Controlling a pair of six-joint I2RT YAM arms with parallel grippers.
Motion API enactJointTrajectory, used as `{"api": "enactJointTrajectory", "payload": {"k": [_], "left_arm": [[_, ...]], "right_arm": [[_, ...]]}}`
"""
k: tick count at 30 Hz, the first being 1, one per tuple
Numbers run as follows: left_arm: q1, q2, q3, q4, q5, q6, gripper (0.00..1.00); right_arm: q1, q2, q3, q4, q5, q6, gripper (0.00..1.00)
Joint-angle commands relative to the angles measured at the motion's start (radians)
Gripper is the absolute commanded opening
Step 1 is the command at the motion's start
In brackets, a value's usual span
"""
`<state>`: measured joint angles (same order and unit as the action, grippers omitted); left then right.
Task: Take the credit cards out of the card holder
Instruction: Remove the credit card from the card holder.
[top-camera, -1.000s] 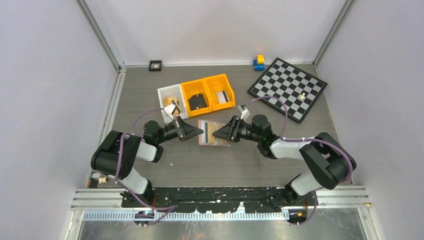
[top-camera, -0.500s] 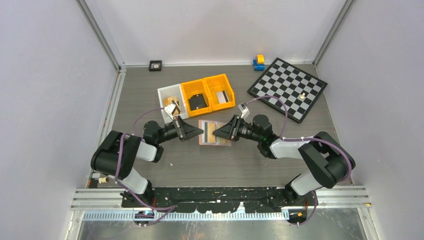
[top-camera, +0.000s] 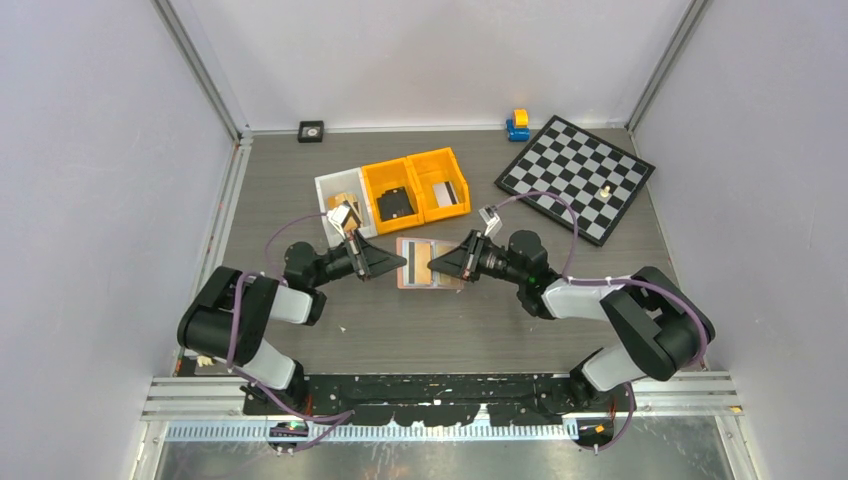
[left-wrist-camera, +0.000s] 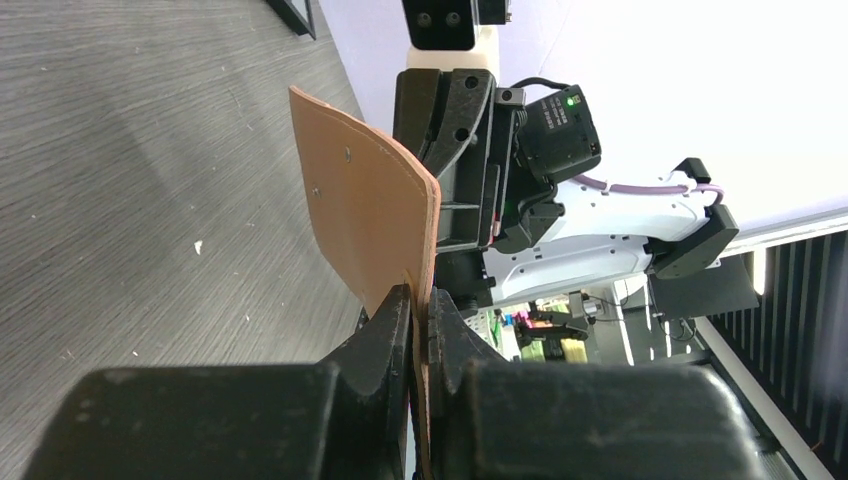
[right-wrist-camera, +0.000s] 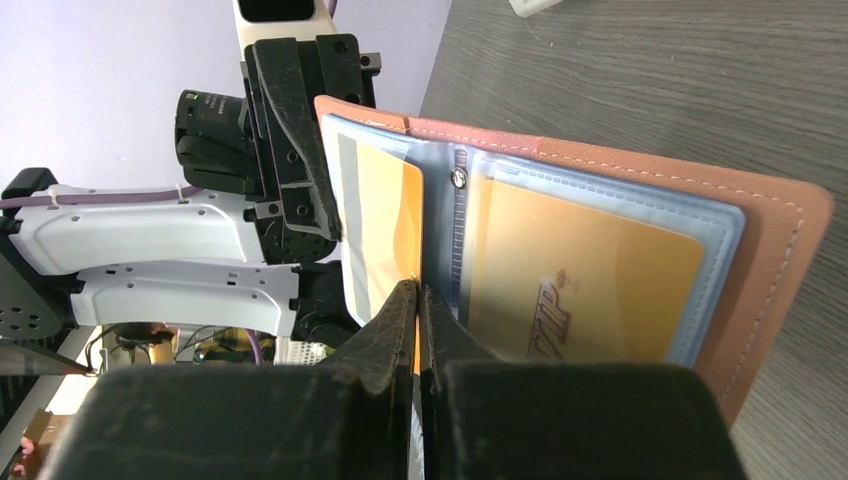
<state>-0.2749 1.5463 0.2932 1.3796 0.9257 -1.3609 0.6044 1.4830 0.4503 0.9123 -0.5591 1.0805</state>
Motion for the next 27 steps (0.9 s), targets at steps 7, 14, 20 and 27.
{"api": "enactJointTrajectory", "payload": {"k": [7, 14, 20, 27], "left_arm": [[-0.007, -0.047, -0.003, 0.052, 0.008, 0.009, 0.00], [-0.004, -0.047, -0.005, 0.052, 0.007, 0.010, 0.00], [-0.004, -0.041, -0.003, 0.051, 0.007, 0.012, 0.00], [-0.004, -0.023, 0.001, 0.052, 0.014, 0.007, 0.00]], "right_arm": [[-0.016, -0.099, 0.007, -0.093, 0.085, -0.067, 0.00], [-0.023, -0.151, 0.002, -0.191, 0.141, -0.103, 0.01], [-0.031, -0.164, 0.004, -0.232, 0.165, -0.112, 0.01], [-0.033, -0.104, -0.009, -0.060, 0.067, -0.056, 0.32]]}}
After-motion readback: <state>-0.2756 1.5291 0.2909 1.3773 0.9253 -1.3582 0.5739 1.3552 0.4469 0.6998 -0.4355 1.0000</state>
